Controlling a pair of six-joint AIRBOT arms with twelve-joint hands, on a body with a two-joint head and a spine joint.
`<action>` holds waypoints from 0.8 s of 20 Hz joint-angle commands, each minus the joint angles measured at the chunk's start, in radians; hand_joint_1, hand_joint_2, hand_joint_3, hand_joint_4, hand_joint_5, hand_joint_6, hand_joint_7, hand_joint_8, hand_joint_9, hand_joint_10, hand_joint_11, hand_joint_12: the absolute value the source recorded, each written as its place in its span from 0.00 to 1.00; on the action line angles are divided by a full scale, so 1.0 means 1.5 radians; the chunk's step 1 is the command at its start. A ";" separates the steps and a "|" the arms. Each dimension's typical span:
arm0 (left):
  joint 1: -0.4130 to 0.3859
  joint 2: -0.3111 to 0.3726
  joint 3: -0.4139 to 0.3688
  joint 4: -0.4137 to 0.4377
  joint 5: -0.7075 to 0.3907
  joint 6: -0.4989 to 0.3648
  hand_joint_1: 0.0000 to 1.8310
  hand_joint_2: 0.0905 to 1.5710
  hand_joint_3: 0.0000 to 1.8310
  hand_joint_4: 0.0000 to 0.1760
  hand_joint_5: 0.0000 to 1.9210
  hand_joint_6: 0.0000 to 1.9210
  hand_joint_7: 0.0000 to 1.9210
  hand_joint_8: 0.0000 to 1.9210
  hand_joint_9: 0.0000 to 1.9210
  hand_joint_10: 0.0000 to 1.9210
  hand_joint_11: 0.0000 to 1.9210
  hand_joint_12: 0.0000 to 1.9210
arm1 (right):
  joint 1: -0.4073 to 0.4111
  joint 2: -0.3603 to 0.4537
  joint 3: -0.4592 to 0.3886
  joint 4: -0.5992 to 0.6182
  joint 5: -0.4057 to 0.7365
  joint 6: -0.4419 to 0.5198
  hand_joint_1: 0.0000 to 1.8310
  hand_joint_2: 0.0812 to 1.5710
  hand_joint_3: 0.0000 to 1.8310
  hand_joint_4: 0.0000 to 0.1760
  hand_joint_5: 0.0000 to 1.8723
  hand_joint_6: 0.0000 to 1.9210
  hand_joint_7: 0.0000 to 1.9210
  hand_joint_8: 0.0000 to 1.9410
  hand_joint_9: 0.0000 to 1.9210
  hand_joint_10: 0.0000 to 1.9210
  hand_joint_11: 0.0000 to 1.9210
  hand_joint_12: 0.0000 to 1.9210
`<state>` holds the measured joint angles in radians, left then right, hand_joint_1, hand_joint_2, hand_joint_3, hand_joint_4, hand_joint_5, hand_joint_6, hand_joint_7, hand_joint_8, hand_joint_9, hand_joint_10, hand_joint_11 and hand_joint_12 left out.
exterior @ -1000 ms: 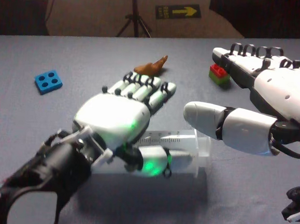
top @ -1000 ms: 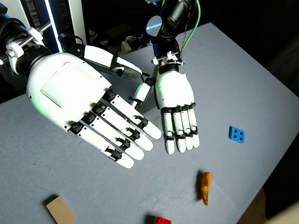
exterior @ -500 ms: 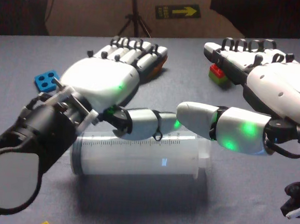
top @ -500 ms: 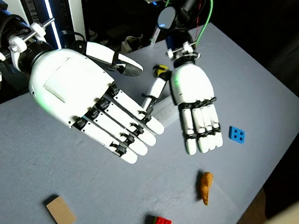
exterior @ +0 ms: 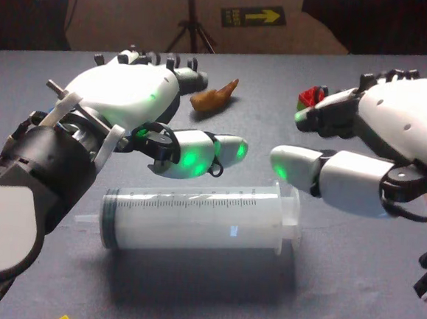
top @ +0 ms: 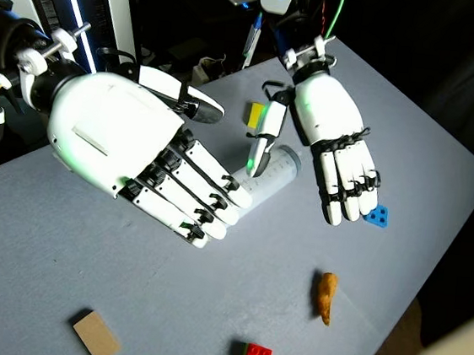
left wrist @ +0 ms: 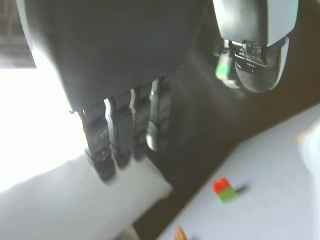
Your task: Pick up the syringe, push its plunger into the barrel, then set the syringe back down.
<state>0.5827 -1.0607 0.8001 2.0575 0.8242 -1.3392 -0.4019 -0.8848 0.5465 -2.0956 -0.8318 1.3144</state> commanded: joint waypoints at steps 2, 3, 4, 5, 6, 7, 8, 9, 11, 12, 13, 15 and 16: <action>-0.027 0.010 -0.010 0.009 0.068 0.028 0.22 0.75 0.00 0.00 0.38 0.06 0.36 0.38 0.32 0.59 0.19 0.80 | 0.015 0.005 -0.003 -0.046 -0.036 0.001 0.09 0.76 0.00 0.00 0.33 0.64 0.41 0.61 0.39 0.74 0.36 0.91; -0.032 0.011 -0.013 -0.002 0.073 0.029 0.24 0.76 0.00 0.00 0.41 0.21 0.36 0.54 0.35 0.69 0.25 0.82 | 0.016 0.005 -0.003 -0.046 -0.036 0.000 0.08 0.77 0.00 0.00 0.33 0.77 0.40 0.73 0.40 0.83 0.39 0.96; -0.043 0.014 -0.021 -0.027 0.085 0.044 0.27 0.77 0.00 0.00 0.34 0.61 0.37 0.77 0.36 0.86 0.30 0.91 | 0.019 0.005 -0.003 -0.046 -0.036 -0.001 0.07 0.78 0.00 0.00 0.35 0.86 0.45 0.81 0.47 0.89 0.47 0.98; -0.053 0.016 -0.026 -0.048 0.096 0.065 0.30 0.79 0.00 0.00 0.34 0.83 0.39 0.94 0.40 0.97 0.37 0.98 | 0.020 0.005 -0.003 -0.046 -0.036 -0.001 0.07 0.78 0.00 0.00 0.35 0.97 0.45 0.96 0.51 0.98 0.54 1.00; -0.068 0.017 -0.030 -0.084 0.101 0.109 0.33 0.81 0.00 0.00 0.37 0.92 0.43 0.99 0.45 0.99 0.43 1.00 | 0.021 0.004 -0.003 -0.046 -0.035 -0.001 0.10 0.78 0.00 0.00 0.37 0.99 0.48 0.99 0.56 1.00 0.61 1.00; -0.078 0.016 -0.031 -0.107 0.105 0.139 0.36 0.81 0.00 0.00 0.46 0.98 0.50 1.00 0.53 1.00 0.54 1.00 | 0.022 0.004 -0.003 -0.046 -0.034 -0.001 0.15 0.77 0.00 0.00 0.47 1.00 0.58 1.00 0.66 1.00 0.72 1.00; -0.089 0.013 -0.032 -0.129 0.116 0.175 0.34 0.82 0.00 0.00 0.53 1.00 0.55 1.00 0.59 1.00 0.61 1.00 | 0.023 0.004 -0.003 -0.046 -0.032 -0.001 0.16 0.77 0.00 0.00 0.55 1.00 0.65 1.00 0.74 1.00 0.80 1.00; -0.095 0.008 -0.032 -0.153 0.130 0.196 0.29 0.84 0.00 0.00 0.63 1.00 0.64 1.00 0.67 1.00 0.69 1.00 | 0.023 0.004 -0.003 -0.046 -0.029 -0.001 0.13 0.82 0.01 0.00 0.65 1.00 0.73 1.00 0.82 1.00 0.87 1.00; -0.099 0.003 -0.037 -0.173 0.162 0.199 0.22 0.89 0.01 0.00 0.70 1.00 0.74 1.00 0.76 1.00 0.79 1.00 | 0.023 0.004 -0.003 -0.046 -0.028 -0.001 0.12 0.89 0.02 0.00 0.71 1.00 0.80 1.00 0.88 1.00 0.94 1.00; -0.101 0.002 -0.041 -0.191 0.183 0.200 0.21 0.90 0.01 0.00 0.69 1.00 0.75 1.00 0.78 1.00 0.81 1.00 | 0.022 0.004 -0.003 -0.046 -0.028 -0.001 0.14 0.91 0.01 0.00 0.72 1.00 0.81 1.00 0.88 1.00 0.95 1.00; -0.102 0.002 -0.047 -0.198 0.203 0.200 0.21 0.91 0.01 0.00 0.68 1.00 0.75 1.00 0.78 1.00 0.82 1.00 | 0.022 0.003 -0.003 -0.046 -0.028 0.000 0.15 0.93 0.01 0.00 0.71 1.00 0.81 1.00 0.88 1.00 0.96 1.00; -0.107 0.003 -0.051 -0.206 0.211 0.202 0.22 0.92 0.01 0.00 0.66 1.00 0.74 1.00 0.78 1.00 0.84 1.00 | 0.022 0.003 -0.003 -0.046 -0.023 0.004 0.15 0.94 0.01 0.00 0.71 1.00 0.81 1.00 0.89 1.00 0.97 1.00; -0.110 0.003 -0.052 -0.212 0.217 0.209 0.23 0.93 0.00 0.00 0.65 1.00 0.74 1.00 0.78 1.00 0.84 1.00 | 0.023 0.003 -0.003 -0.046 -0.022 0.004 0.14 0.95 0.01 0.00 0.71 1.00 0.81 1.00 0.90 1.00 0.97 1.00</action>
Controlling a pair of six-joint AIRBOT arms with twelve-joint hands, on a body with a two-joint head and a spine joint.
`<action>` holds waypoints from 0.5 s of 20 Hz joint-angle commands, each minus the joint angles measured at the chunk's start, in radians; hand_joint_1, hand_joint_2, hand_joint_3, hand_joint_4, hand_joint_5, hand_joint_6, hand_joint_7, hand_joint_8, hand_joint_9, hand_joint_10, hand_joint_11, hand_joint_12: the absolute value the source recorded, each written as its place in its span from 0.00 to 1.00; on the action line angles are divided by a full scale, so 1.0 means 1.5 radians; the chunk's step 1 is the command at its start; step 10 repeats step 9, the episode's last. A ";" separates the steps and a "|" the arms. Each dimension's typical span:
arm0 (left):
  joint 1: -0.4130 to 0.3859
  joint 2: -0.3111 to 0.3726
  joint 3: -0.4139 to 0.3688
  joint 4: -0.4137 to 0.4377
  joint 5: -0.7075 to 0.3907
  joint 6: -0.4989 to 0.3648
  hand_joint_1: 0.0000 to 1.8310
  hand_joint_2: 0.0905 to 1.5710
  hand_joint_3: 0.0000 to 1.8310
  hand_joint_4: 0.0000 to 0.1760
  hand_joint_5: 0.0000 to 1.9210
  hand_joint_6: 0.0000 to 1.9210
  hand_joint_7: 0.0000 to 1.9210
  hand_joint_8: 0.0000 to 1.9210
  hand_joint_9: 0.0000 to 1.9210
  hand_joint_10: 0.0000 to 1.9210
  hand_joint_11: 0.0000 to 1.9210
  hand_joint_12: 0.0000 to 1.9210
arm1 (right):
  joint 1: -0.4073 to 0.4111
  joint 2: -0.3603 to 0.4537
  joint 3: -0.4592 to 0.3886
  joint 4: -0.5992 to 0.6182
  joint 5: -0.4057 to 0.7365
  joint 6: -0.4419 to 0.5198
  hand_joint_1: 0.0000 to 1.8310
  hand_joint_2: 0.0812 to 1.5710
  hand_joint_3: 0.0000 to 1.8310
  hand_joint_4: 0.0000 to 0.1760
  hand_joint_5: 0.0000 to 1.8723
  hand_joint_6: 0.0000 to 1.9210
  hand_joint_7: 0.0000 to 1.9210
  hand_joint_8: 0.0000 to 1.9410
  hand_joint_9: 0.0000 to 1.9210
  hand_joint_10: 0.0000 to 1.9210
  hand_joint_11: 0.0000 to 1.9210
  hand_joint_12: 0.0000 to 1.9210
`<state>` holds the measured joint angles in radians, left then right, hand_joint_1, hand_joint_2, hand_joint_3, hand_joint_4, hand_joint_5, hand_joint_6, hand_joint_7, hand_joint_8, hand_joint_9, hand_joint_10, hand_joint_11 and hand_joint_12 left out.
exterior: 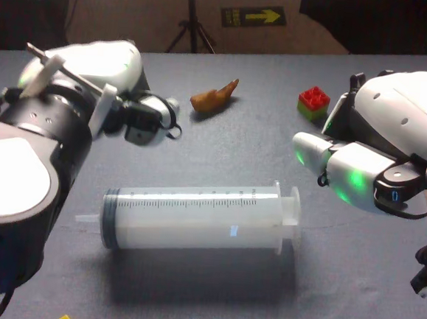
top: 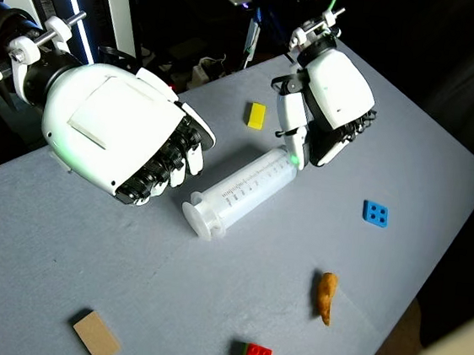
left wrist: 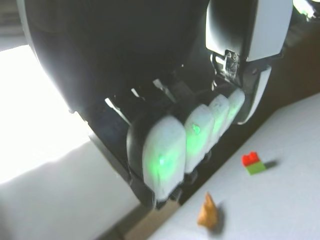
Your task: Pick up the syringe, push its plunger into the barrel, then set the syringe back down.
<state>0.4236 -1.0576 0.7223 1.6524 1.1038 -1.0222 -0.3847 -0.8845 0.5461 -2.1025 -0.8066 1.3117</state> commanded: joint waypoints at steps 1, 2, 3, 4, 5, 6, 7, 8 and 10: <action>-0.009 0.001 -0.003 0.050 0.041 0.002 0.24 0.93 0.00 0.00 0.64 1.00 0.73 1.00 0.77 1.00 0.83 1.00 | 0.011 0.003 -0.003 -0.041 -0.034 0.006 0.15 0.95 0.00 0.00 0.70 1.00 0.79 1.00 0.87 1.00 0.95 1.00; -0.011 0.001 -0.003 0.050 0.041 0.002 0.24 0.93 0.00 0.00 0.64 1.00 0.73 1.00 0.77 1.00 0.82 1.00 | 0.011 0.003 -0.003 -0.041 -0.033 0.006 0.16 0.95 0.00 0.00 0.69 1.00 0.78 1.00 0.86 1.00 0.93 1.00; -0.014 0.001 -0.004 0.049 0.041 0.003 0.24 0.93 0.00 0.00 0.64 1.00 0.73 1.00 0.77 1.00 0.82 1.00 | 0.011 0.003 -0.003 -0.041 -0.033 0.006 0.16 0.95 0.00 0.00 0.69 1.00 0.78 1.00 0.86 1.00 0.93 1.00; -0.019 0.001 -0.005 0.048 0.041 0.009 0.25 0.92 0.00 0.00 0.64 1.00 0.73 1.00 0.77 1.00 0.81 1.00 | 0.011 0.003 -0.003 -0.041 -0.033 0.005 0.16 0.94 0.00 0.00 0.69 1.00 0.77 1.00 0.85 1.00 0.92 1.00; -0.024 0.001 -0.006 0.048 0.041 0.015 0.25 0.92 0.00 0.00 0.64 1.00 0.73 1.00 0.77 1.00 0.81 1.00 | 0.011 0.003 -0.003 -0.041 -0.033 0.005 0.16 0.94 0.00 0.00 0.69 1.00 0.77 1.00 0.85 1.00 0.92 1.00; -0.030 0.001 -0.006 0.048 0.041 0.021 0.25 0.92 0.00 0.00 0.64 1.00 0.73 1.00 0.77 1.00 0.81 1.00 | 0.011 0.003 -0.003 -0.041 -0.034 0.005 0.15 0.94 0.00 0.00 0.69 1.00 0.77 1.00 0.85 1.00 0.91 1.00; -0.033 0.001 -0.007 0.048 0.041 0.023 0.26 0.92 0.00 0.00 0.63 1.00 0.72 1.00 0.76 1.00 0.81 1.00 | 0.011 0.003 -0.003 -0.041 -0.033 0.005 0.14 0.94 0.00 0.00 0.69 1.00 0.77 1.00 0.85 1.00 0.90 1.00; -0.035 0.001 -0.007 0.048 0.041 0.024 0.26 0.92 0.00 0.00 0.62 1.00 0.72 1.00 0.76 1.00 0.81 1.00 | 0.011 0.003 -0.003 -0.041 -0.033 0.005 0.13 0.95 0.00 0.00 0.69 1.00 0.77 1.00 0.85 1.00 0.91 1.00; -0.038 0.001 -0.007 0.048 0.041 0.025 0.26 0.92 0.00 0.00 0.63 1.00 0.72 1.00 0.76 1.00 0.81 1.00 | 0.011 0.003 -0.003 -0.041 -0.033 0.005 0.13 0.95 0.00 0.00 0.69 1.00 0.77 1.00 0.85 1.00 0.91 1.00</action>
